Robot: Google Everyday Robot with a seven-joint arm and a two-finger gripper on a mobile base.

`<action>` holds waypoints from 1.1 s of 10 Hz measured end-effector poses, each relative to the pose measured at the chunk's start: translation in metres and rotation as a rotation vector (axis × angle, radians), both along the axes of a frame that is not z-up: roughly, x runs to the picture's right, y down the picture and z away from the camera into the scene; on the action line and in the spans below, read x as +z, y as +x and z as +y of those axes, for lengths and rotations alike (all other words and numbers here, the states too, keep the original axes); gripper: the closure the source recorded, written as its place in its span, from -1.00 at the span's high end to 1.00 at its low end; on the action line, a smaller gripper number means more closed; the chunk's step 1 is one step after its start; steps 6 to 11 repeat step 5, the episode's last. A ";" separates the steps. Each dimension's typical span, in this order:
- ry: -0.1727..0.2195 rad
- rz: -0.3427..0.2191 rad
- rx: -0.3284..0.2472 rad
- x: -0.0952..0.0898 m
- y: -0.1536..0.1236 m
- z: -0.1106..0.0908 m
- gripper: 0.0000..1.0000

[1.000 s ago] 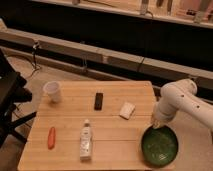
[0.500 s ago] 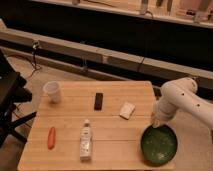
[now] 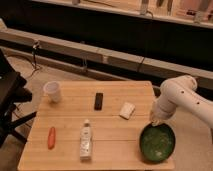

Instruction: Pick up the ceramic bowl

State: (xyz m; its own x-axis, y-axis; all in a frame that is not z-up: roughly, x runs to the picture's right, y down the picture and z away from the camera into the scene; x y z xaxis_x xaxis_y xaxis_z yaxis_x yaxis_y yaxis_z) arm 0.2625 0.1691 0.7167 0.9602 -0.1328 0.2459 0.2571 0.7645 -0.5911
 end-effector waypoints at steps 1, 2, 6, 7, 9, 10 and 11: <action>0.003 -0.002 -0.001 -0.001 0.000 -0.002 -0.60; 0.008 -0.006 -0.003 -0.002 -0.002 -0.006 -0.60; 0.013 -0.009 -0.002 -0.003 -0.002 -0.010 -0.60; 0.013 -0.009 -0.002 -0.003 -0.002 -0.010 -0.60; 0.013 -0.009 -0.002 -0.003 -0.002 -0.010 -0.60; 0.013 -0.009 -0.002 -0.003 -0.002 -0.010 -0.60; 0.013 -0.009 -0.002 -0.003 -0.002 -0.010 -0.60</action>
